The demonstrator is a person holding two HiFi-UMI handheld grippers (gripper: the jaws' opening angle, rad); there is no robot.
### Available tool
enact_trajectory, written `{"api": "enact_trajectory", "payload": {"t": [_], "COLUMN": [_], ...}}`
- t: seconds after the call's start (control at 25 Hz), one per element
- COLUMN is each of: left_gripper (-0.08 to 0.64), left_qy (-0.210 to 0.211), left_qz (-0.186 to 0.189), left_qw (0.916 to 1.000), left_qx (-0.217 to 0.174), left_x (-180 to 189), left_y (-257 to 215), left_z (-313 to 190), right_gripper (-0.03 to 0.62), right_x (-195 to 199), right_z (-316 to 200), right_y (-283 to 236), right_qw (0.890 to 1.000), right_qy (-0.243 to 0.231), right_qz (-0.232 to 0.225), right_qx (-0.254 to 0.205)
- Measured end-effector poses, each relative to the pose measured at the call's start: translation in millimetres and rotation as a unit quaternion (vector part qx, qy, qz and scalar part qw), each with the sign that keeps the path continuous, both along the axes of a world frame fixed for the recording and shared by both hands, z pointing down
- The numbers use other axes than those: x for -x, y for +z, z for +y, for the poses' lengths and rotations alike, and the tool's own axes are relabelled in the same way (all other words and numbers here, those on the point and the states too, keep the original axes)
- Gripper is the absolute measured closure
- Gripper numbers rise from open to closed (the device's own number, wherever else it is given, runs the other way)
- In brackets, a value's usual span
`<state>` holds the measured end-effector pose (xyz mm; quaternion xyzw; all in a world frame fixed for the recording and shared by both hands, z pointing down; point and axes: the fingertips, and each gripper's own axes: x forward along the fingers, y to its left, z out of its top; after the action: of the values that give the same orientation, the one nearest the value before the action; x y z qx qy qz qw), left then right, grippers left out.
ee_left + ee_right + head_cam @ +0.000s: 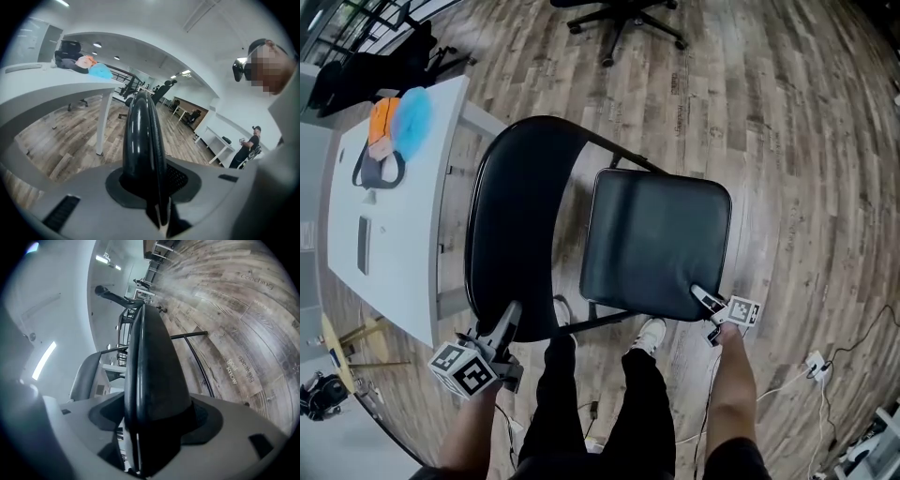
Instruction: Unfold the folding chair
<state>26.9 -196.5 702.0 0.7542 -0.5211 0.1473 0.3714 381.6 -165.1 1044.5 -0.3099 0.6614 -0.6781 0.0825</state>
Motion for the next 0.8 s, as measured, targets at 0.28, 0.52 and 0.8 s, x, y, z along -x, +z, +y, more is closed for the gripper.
{"api": "enact_trajectory", "payload": {"t": [0.28, 0.52, 0.8], "left_gripper": [0.481, 0.338, 0.327], "left_qy": [0.015, -0.01, -0.023], "left_qz": [0.002, -0.058, -0.182], "left_qw": [0.9993, 0.9982, 0.9816], "left_qx": [-0.033, -0.012, -0.053], "left_x": [0, 16, 35], "left_y": [2, 3, -51], "left_z": [-1, 16, 45], "right_gripper": [0.262, 0.262, 0.264], "right_x": [-17, -54, -71], "right_z": [6, 39, 55], "right_y": [5, -9, -164], "right_qw": [0.999, 0.991, 0.916], "right_qy": [-0.026, -0.06, 0.036], "right_qz": [-0.022, 0.113, 0.358], "right_qx": [-0.024, -0.032, -0.181]}}
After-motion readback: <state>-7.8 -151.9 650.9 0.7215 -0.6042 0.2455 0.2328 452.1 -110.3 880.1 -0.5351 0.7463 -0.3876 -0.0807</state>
